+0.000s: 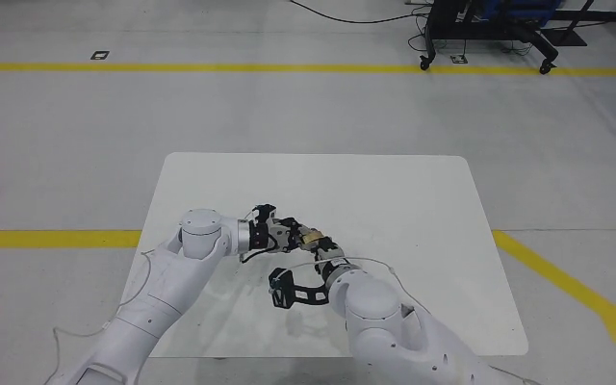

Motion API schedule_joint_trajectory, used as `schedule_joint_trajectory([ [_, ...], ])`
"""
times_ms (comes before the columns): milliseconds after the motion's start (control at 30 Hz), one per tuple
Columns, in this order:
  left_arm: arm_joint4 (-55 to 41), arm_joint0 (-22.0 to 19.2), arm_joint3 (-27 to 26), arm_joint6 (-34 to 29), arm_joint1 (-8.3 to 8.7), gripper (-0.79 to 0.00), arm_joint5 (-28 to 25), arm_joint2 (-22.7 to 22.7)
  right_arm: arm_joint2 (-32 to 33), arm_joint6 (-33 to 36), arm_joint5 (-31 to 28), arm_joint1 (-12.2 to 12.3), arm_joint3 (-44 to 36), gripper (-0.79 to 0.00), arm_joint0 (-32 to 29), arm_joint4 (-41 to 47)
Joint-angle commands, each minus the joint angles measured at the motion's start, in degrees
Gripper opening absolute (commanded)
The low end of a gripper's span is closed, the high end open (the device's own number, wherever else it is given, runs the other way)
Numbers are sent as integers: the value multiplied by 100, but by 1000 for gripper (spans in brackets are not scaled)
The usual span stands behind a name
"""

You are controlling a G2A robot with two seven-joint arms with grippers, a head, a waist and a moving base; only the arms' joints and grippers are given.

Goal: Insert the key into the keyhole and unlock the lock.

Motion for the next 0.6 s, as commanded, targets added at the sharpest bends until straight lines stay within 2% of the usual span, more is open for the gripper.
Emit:
schedule_joint_trajectory([
  [0, -7, -4, 10, -10, 1, -785, 4, -8, 39, -5, -6, -8, -24, -723, -15, 51],
  [33, -16, -4, 16, -12, 2, -785, 0, -17, 58, -15, -15, -13, -51, -499, -24, 87],
  [167, -79, 2, 42, 12, 6, -785, -14, -72, 148, -71, -71, -18, -145, -311, -74, 202],
  [300, -111, 17, 34, 24, 11, -785, -15, -108, 253, -146, -146, -11, -259, -289, -144, 301],
  [567, -104, 38, 12, 43, 19, -785, -33, -140, 659, -428, -265, 29, -564, -302, -362, 667],
])
